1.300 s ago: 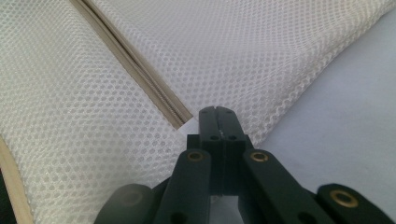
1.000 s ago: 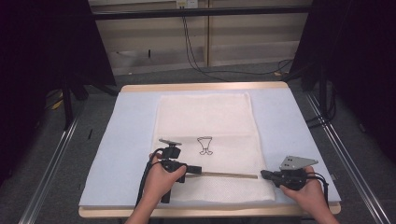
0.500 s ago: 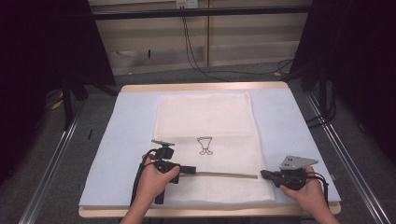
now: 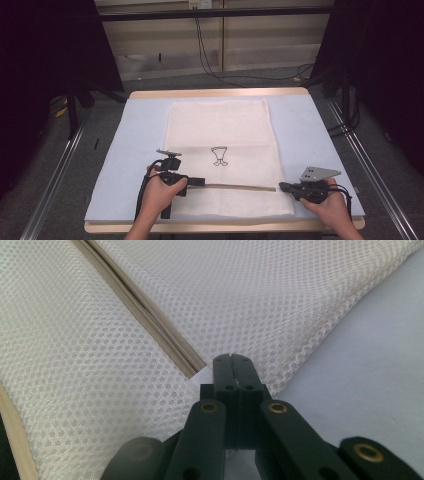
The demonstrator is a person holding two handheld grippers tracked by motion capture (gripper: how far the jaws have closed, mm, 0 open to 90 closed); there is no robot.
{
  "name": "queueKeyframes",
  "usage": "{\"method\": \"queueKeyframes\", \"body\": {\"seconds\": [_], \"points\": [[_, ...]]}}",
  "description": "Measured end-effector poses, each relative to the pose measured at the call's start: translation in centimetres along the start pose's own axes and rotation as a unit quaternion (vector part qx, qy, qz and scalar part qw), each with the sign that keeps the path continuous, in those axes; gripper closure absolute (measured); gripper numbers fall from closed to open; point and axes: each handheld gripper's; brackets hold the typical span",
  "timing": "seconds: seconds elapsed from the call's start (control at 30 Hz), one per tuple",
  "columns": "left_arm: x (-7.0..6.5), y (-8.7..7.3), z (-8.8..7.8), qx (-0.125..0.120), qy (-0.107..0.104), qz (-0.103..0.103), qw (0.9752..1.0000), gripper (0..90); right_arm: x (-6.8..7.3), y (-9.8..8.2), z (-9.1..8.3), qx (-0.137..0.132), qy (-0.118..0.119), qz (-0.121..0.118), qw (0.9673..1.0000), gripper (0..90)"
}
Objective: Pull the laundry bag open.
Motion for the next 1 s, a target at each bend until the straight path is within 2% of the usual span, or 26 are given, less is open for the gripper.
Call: {"method": "queueKeyframes", "body": {"seconds": [0.07, 0.1, 0.17, 0.2, 0.23, 0.3, 0.33, 0.37, 0.43, 0.6, 0.63, 0.67, 0.73, 0.77, 0.87, 0.9, 0.97, 1.0], "points": [[0.2, -0.1, -0.1, -0.001, -0.001, -0.006, 1.0000, 87.4, 0.0, 0.0, 0.0, 0.002, 0.000, -0.001, 1.0000, 90.0], [0.3, -0.1, -0.3, -0.004, 0.000, -0.001, 1.0000, 87.5, 0.0, 0.0, 0.0, 0.001, -0.002, -0.001, 1.0000, 90.0], [0.4, -0.1, -0.5, -0.006, -0.004, -0.009, 0.9999, 87.4, 0.0, 0.0, 0.0, 0.002, -0.001, 0.001, 1.0000, 90.0], [0.5, -0.1, -0.7, -0.010, 0.002, -0.006, 0.9999, 87.5, 0.0, 0.0, 0.0, 0.002, -0.001, 0.001, 1.0000, 90.0], [0.7, -0.1, -0.9, -0.004, 0.000, -0.002, 1.0000, 87.4, 0.0, 0.0, 0.0, 0.002, 0.000, 0.001, 1.0000, 90.0], [0.8, -0.3, -1.1, -0.013, 0.002, -0.016, 0.9998, 87.5, 0.0, 0.0, 0.0, 0.001, -0.001, 0.001, 1.0000, 90.0], [1.0, -0.3, -1.4, -0.011, 0.003, -0.013, 0.9999, 87.4, 0.0, 0.0, 0.0, 0.001, 0.000, 0.000, 1.0000, 90.0], [1.0, -0.4, -1.5, -0.014, 0.000, -0.021, 0.9997, 87.5, 0.0, 0.0, 0.0, 0.001, 0.000, 0.001, 1.0000, 90.0], [1.5, -0.5, -1.9, -0.011, 0.005, -0.013, 0.9999, 87.4, 0.0, 0.0, 0.0, 0.001, 0.000, 0.001, 1.0000, 90.0], [1.8, -0.6, -2.5, -0.020, 0.005, -0.021, 0.9996, 87.5, 0.0, 0.0, 0.0, 0.001, 0.000, 0.001, 1.0000, 90.0], [1.9, -0.5, -2.7, -0.020, 0.007, -0.013, 0.9997, 87.4, 0.0, 0.0, 0.0, 0.002, 0.000, 0.001, 1.0000, 90.0], [1.9, -0.6, -2.8, -0.020, 0.005, -0.021, 0.9996, 87.4, 0.0, 0.0, 0.0, 0.002, 0.000, 0.000, 1.0000, 90.0], [2.1, -0.5, -3.1, -0.023, 0.008, -0.017, 0.9996, 87.4, 0.0, 0.0, 0.0, 0.002, 0.000, 0.000, 1.0000, 90.0], [2.1, -0.6, -3.2, -0.028, 0.010, -0.025, 0.9992, 87.4, 0.0, 0.0, 0.0, 0.001, 0.000, 0.001, 1.0000, 90.0], [2.6, -0.7, -3.7, -0.029, 0.008, -0.026, 0.9992, 87.3, 0.0, 0.0, 0.0, 0.001, 0.000, 0.001, 1.0000, 90.0], [2.6, -0.8, -3.8, -0.031, 0.009, -0.034, 0.9989, 87.3, 0.0, 0.0, 0.0, 0.001, 0.000, 0.001, 1.0000, 90.0], [3.0, -0.9, -4.4, -0.036, 0.013, -0.034, 0.9987, 87.3, 0.0, 0.0, 0.0, 0.000, 0.000, 0.001, 1.0000, 90.0], [3.2, -1.0, -4.6, -0.037, 0.010, -0.040, 0.9985, 87.3, 0.0, 0.0, 0.0, 0.000, 0.000, 0.002, 1.0000, 90.0]]}}
Point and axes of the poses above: each handheld gripper's, and its own axes: z roughly forward along the jaws, y roughly out of its top, x roughly to its left, and after that the axes turned 9 degrees about -z, right-handed
